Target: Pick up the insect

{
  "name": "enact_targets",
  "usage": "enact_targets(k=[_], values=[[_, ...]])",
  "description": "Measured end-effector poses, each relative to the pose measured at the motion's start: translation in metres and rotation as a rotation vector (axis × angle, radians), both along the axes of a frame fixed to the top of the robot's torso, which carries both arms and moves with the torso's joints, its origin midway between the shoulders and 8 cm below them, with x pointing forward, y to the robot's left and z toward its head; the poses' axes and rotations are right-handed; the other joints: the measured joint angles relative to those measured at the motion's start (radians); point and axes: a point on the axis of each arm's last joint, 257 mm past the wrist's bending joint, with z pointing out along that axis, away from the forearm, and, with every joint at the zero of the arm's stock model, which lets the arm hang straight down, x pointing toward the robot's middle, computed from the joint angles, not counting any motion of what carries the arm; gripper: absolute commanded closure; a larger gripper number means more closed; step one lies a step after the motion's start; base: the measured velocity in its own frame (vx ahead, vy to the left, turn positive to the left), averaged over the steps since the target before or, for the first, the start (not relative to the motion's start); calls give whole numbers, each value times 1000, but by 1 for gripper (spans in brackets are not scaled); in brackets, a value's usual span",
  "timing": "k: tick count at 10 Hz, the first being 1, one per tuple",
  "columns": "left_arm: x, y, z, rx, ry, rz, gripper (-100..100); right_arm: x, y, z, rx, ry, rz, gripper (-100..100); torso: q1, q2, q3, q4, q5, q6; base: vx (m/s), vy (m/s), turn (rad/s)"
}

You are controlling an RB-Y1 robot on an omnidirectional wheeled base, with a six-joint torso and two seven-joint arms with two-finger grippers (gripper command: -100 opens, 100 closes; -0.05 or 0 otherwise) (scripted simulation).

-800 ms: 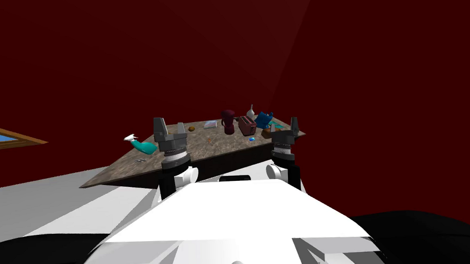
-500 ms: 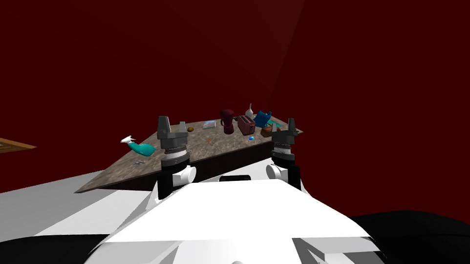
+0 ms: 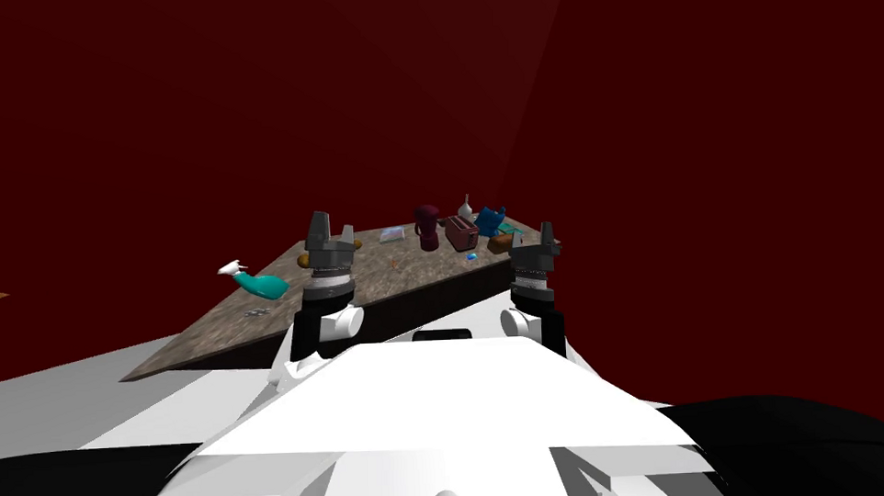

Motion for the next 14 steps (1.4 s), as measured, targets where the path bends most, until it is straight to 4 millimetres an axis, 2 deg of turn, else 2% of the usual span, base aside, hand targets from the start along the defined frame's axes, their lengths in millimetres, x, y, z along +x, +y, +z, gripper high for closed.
enact_targets(k=[5, 14], values=[[23, 7, -2, 37, 75, 4, -100, 0, 0, 0, 0, 0, 0, 0, -2, -1, 0, 0, 0, -1, -37, 60, -104], [82, 32, -17, 98, 271, 31, -100, 0, 0, 0, 0, 0, 0, 0, -1, -1, 0, 0, 0, -1, -46, 70, -149]])
